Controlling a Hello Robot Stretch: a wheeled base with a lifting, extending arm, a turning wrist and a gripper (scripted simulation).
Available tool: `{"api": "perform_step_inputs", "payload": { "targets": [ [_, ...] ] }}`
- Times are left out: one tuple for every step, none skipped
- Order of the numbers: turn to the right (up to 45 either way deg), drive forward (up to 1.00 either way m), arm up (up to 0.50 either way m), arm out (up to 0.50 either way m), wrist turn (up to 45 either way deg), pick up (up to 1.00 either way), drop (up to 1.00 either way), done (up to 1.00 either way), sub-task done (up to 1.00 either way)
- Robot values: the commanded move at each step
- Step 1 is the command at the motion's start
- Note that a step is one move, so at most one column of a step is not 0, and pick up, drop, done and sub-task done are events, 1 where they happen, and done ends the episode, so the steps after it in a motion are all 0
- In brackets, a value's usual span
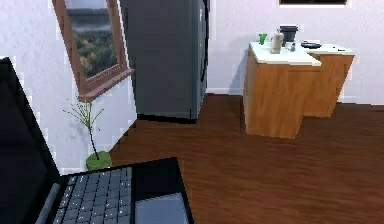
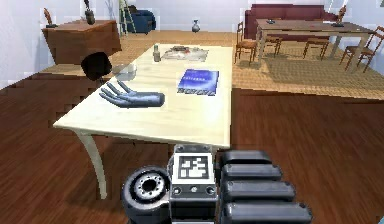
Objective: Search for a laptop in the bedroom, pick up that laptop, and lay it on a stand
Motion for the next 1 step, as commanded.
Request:
{"api": "perform_step_inputs", "payload": {
  "targets": [
    [27.0, 0.0, 0.0, 0.0, 0.0, 0.0, 0.0, 0.0, 0.0]
  ]
}}
